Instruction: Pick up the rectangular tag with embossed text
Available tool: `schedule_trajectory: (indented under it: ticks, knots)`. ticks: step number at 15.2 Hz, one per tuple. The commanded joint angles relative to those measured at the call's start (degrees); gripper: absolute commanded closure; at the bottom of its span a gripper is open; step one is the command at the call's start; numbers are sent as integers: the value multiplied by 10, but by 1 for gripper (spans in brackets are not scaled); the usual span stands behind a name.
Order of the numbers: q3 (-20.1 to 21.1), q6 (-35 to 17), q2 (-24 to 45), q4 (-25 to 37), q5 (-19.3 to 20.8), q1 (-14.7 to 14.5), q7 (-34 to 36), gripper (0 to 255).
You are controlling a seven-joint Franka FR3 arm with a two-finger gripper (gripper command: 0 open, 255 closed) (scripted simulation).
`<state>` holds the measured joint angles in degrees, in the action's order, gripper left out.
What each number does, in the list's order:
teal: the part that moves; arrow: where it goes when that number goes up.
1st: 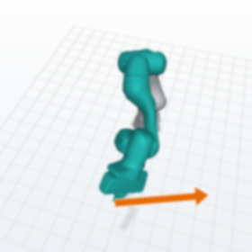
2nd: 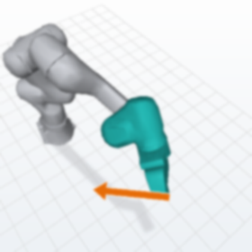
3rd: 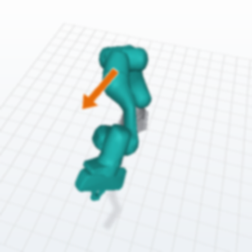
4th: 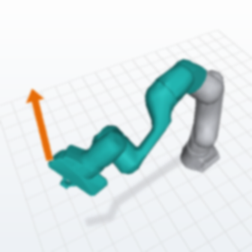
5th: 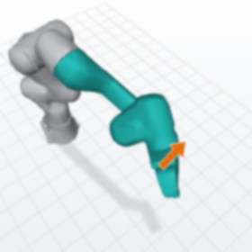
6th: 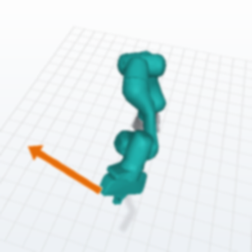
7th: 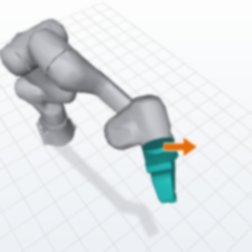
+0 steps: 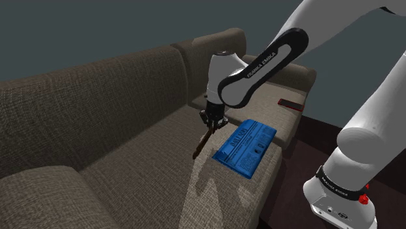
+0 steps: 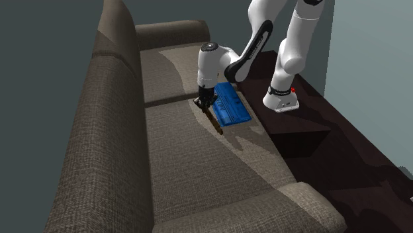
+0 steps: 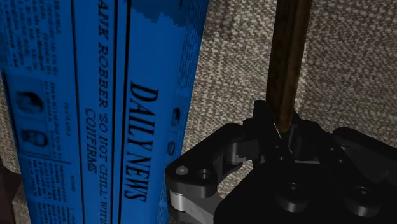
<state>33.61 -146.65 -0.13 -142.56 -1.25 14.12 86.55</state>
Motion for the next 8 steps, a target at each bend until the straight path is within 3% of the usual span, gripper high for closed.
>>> schedule_trajectory:
  ticks: [1, 8]
  knots:
    - [0, 18, -16, 4, -15, 0, -11, 255]
    - [-3, 62, -53, 16, -44, -3, -32, 255]
